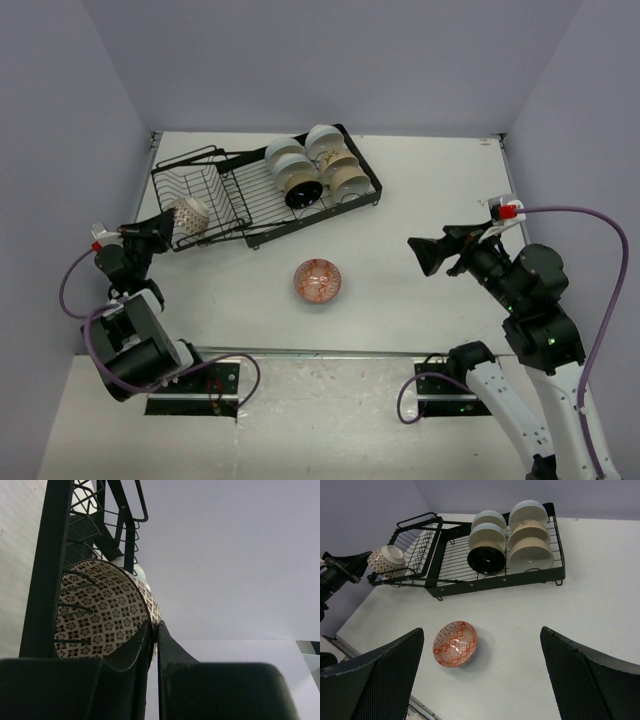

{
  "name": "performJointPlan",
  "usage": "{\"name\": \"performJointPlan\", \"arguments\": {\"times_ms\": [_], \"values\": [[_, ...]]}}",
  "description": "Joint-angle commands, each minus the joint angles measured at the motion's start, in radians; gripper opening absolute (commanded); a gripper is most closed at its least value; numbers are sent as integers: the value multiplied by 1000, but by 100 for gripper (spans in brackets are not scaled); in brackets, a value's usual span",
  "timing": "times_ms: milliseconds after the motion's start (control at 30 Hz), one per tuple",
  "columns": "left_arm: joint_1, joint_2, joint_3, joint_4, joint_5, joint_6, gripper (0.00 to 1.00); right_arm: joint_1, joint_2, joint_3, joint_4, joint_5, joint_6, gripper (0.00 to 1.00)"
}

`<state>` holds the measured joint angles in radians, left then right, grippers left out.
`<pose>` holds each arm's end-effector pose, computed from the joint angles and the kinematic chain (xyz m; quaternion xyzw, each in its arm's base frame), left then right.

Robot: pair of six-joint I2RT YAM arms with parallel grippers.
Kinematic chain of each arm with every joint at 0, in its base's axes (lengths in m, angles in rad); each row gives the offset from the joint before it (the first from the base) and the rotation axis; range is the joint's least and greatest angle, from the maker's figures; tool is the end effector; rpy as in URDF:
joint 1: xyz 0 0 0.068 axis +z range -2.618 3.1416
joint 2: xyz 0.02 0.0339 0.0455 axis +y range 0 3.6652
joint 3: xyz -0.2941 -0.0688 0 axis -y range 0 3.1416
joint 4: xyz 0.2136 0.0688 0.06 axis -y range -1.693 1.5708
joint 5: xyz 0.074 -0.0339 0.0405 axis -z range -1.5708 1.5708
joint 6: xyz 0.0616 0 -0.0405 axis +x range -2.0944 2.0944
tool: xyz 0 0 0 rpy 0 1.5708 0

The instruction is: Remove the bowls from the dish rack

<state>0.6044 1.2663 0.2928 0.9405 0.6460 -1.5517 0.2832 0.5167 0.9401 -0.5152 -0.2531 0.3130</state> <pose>0.2060 0.0972 0.2471 -0.4960 0.5168 -0.5038 0.4827 0.0605 0.0337 0.3890 -0.0741 0.7341 0.2855 0.6117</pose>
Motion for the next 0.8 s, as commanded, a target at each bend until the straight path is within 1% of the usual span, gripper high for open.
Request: {"name": "performJointPlan", "arguments": {"times_ms": [0, 100, 400, 667, 733, 767], "values": [[-5, 4, 63, 0, -39, 41, 3, 4, 6, -9, 30, -9, -12, 99], [-21, 24, 94, -6, -40, 44, 0, 4, 6, -11, 29, -8, -12, 99], [-83, 80, 221, -8, -14, 42, 0, 2, 6, -11, 29, -8, -12, 99], [-104, 90, 330, -48, 3, 73, 0, 4, 3, -11, 30, -3, -14, 99], [-118, 91, 376, -55, 20, 85, 0, 4, 5, -11, 30, -2, -14, 99], [-136, 93, 438, -66, 32, 131, 0, 4, 5, -11, 30, 0, -14, 99]]}}
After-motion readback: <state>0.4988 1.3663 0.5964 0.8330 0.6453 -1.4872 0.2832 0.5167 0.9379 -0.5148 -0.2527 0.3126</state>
